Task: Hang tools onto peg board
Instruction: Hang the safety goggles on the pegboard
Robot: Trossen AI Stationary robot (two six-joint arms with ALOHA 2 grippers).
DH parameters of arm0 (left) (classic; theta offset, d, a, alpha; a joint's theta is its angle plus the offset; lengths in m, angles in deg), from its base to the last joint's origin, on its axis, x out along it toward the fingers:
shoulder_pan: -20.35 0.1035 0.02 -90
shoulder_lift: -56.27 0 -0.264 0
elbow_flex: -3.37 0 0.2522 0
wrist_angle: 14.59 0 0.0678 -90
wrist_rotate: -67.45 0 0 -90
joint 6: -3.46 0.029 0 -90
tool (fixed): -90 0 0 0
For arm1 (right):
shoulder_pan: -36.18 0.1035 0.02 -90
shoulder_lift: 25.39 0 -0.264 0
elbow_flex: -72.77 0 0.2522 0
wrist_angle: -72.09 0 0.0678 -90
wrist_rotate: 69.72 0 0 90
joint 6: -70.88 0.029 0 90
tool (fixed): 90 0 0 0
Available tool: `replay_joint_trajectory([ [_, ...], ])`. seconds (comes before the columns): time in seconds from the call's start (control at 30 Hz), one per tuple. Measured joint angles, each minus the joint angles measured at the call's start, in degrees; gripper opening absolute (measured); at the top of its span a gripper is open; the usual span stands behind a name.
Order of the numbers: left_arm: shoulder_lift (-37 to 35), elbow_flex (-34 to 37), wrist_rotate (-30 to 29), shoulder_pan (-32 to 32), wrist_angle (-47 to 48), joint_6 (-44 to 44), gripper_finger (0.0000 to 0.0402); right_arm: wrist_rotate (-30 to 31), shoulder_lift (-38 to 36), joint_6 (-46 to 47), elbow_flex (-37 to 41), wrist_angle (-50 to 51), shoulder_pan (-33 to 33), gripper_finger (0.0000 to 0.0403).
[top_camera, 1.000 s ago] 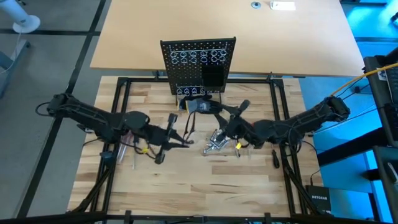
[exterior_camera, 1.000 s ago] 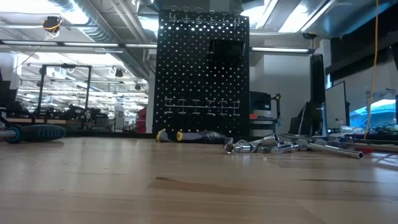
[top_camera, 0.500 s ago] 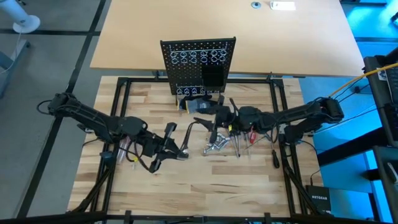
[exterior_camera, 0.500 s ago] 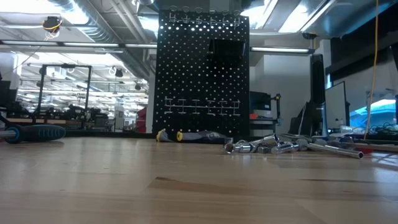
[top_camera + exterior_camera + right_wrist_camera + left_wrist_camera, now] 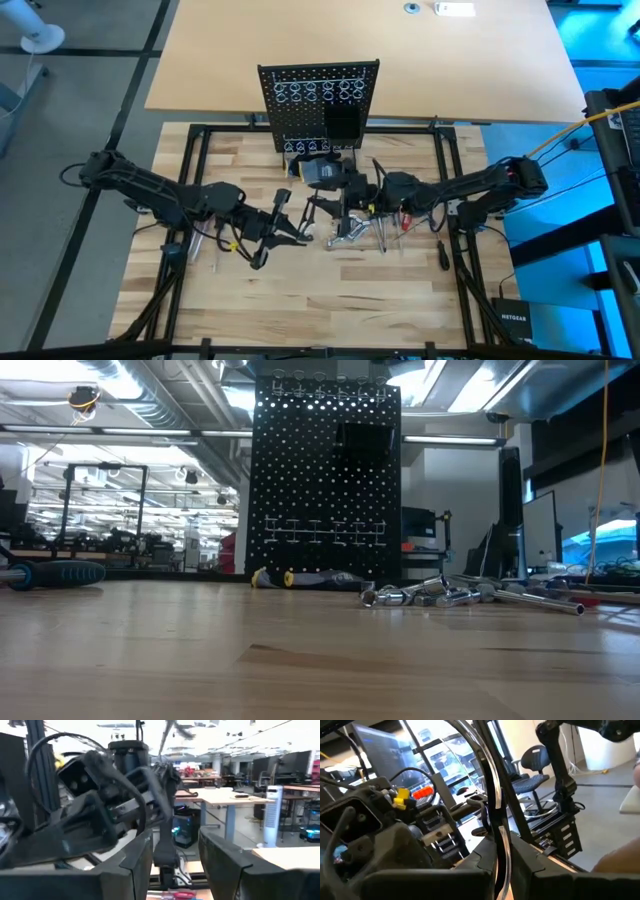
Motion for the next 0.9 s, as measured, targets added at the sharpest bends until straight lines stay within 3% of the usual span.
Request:
replay_joint_trajectory([
  [0.17, 0.20, 0.00, -1.15, 0.14, 0.35, -0.53, 0.0019, -0.60, 1.43, 0.80, 0.02, -1.49, -0.02, 0.0159],
  [0.4, 0.24, 0.00, -4.17, 0.38, 0.60, -1.47, 0.0019, -7.45, 1.44, 0.82, 0.02, -3.21, 0.00, 0.0159],
  [0.9, 0.22, 0.00, -6.38, 0.66, 0.49, -2.85, 0.0019, -8.30, 0.70, 0.61, 0.02, -1.41, 0.00, 0.0159],
])
